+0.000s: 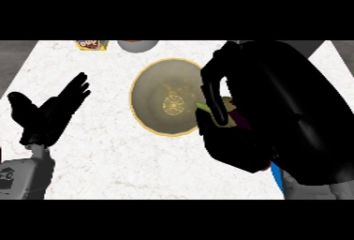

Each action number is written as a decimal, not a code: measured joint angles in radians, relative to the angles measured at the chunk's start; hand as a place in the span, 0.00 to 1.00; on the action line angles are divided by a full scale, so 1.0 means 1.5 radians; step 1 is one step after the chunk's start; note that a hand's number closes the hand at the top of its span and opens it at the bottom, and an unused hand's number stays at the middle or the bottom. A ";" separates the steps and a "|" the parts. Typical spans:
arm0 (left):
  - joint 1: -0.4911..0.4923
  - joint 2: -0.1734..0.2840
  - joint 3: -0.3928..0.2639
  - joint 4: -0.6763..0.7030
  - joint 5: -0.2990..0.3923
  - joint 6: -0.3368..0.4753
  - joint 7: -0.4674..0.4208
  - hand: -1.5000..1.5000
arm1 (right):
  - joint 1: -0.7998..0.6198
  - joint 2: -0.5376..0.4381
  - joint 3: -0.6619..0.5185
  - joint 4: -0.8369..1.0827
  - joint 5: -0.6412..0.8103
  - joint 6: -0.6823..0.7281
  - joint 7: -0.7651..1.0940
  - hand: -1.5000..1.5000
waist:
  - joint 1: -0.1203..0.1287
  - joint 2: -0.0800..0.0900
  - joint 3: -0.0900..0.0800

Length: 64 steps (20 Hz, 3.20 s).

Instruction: Pick the eggplant from the plate and place it in the bowl

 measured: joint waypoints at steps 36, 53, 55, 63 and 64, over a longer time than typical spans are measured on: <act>-0.048 -0.021 -0.023 0.013 -0.017 -0.012 -0.002 0.50 | -0.224 0.084 -0.160 0.982 -0.100 -0.539 -0.488 0.00 | 0.060 0.022 0.001; -0.019 -0.010 0.007 0.010 -0.015 -0.002 -0.003 0.50 | -0.240 0.022 -0.208 1.063 -0.129 -0.720 -0.652 0.00 | 0.009 0.007 0.002; -0.008 -0.006 0.015 0.002 -0.011 -0.003 0.000 0.50 | -0.210 0.000 -0.201 1.031 -0.128 -0.690 -0.674 0.00 | -0.001 0.002 0.002; 0.035 0.001 0.033 0.003 -0.010 -0.006 -0.018 0.50 | -0.078 -0.069 -0.177 0.789 -0.168 -0.544 -0.710 0.00 | -0.036 -0.011 0.002; 0.040 -0.001 0.033 -0.002 -0.010 -0.004 -0.016 0.50 | -0.058 -0.075 -0.175 0.751 -0.179 -0.526 -0.709 0.00 | -0.040 -0.013 0.002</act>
